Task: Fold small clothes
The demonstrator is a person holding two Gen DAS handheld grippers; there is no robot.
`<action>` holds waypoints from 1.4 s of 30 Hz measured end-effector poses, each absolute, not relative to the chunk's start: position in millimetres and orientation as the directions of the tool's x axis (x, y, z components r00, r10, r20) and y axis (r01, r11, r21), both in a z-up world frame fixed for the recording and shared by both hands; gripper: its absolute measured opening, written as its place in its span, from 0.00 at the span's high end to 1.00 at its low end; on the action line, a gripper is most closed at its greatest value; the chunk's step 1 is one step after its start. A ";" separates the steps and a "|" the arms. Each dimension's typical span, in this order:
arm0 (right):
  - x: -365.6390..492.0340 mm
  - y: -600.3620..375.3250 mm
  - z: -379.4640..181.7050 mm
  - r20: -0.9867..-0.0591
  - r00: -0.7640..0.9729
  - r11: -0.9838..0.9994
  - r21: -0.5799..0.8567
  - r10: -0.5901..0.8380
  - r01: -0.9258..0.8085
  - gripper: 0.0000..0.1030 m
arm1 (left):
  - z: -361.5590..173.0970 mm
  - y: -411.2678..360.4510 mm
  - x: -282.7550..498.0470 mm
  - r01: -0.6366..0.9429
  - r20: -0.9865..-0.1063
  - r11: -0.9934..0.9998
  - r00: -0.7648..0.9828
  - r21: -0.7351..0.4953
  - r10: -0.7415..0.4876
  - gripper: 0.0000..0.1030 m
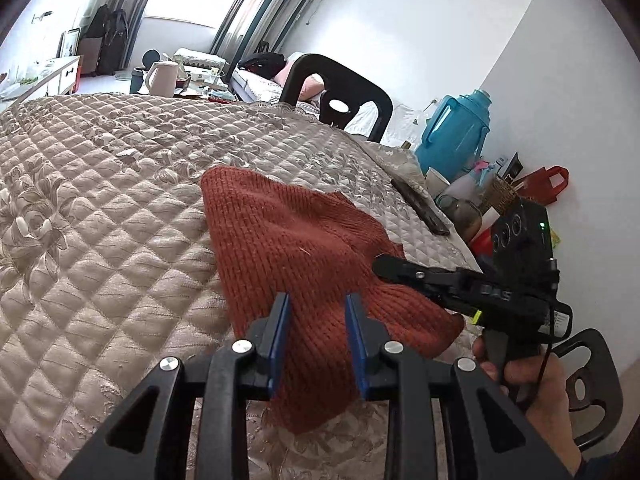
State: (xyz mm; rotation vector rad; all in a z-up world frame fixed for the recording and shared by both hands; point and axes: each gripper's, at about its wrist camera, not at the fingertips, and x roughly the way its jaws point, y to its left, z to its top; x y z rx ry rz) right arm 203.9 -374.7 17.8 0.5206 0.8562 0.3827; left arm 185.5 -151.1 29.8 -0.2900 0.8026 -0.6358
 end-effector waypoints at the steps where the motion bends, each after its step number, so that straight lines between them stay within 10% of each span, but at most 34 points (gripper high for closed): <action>1: 206.1 -374.3 17.6 -0.616 0.595 0.812 0.573 0.517 -0.113 0.86 | 29.9 -151.3 185.6 0.417 -0.576 0.778 0.523 -0.469 -0.628 0.71; 27: 198.5 -452.5 38.4 -0.583 0.697 0.841 0.539 0.418 -0.054 0.99 | 31.1 -209.6 170.9 0.547 -0.597 0.741 0.463 -0.389 -0.655 0.65; 32: 164.9 -446.2 50.0 -0.501 0.709 0.790 0.599 0.496 -0.129 0.52 | 29.1 -215.3 167.7 0.558 -0.607 0.752 0.476 -0.351 -0.636 0.65; 35: 152.0 -432.9 53.0 -0.490 0.711 0.797 0.581 0.504 -0.164 0.51 | 27.2 -221.4 164.9 0.570 -0.612 0.756 0.483 -0.322 -0.626 0.65; 36: 152.2 -426.5 50.6 -0.520 0.704 0.822 0.546 0.484 -0.163 0.52 | 27.7 -222.4 163.8 0.569 -0.614 0.760 0.489 -0.313 -0.619 0.65; 38: 158.2 -418.3 32.1 -0.621 0.667 0.881 0.458 0.411 -0.117 0.96 | 29.9 -221.2 163.5 0.566 -0.618 0.762 0.488 -0.315 -0.617 0.64; 42: 155.5 -428.4 15.2 -0.642 0.673 0.891 0.450 0.369 -0.059 1.00 | 41.5 -206.8 161.1 0.561 -0.601 0.761 0.497 -0.327 -0.625 0.64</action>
